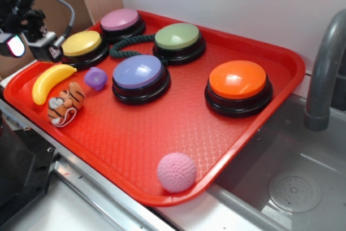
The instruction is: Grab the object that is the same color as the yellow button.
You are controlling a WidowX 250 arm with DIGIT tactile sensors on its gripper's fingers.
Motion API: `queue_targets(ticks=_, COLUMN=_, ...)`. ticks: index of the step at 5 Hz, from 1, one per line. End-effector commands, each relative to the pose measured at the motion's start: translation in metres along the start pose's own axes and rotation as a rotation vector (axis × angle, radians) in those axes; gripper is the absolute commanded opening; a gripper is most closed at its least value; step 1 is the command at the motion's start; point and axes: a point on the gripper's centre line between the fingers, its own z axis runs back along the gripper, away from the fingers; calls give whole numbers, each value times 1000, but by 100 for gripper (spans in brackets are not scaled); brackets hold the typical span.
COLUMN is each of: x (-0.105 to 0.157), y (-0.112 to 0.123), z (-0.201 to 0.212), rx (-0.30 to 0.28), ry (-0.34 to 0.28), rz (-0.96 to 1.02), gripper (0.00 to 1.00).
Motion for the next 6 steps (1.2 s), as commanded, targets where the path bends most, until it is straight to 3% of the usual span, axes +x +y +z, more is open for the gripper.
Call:
queue_targets(ticks=1, x=15, y=25, z=-40, rx=61, ry=-51, rz=74, gripper=100)
queue_targets(ticks=2, x=15, y=29, z=-59, rx=-30, ry=-55, rz=75, gripper=100)
queue_targets(ticks=3, x=13, y=26, z=-63, rx=-12, ry=-50, rz=90, gripper=0)
queue_targets(ticks=5, x=18, y=4, z=-44, rx=82, ry=-55, rz=27, gripper=0)
queue_targets(ticks=6, x=23, y=-16, z=-24, rx=77, ry=-95, rz=-25, gripper=0)
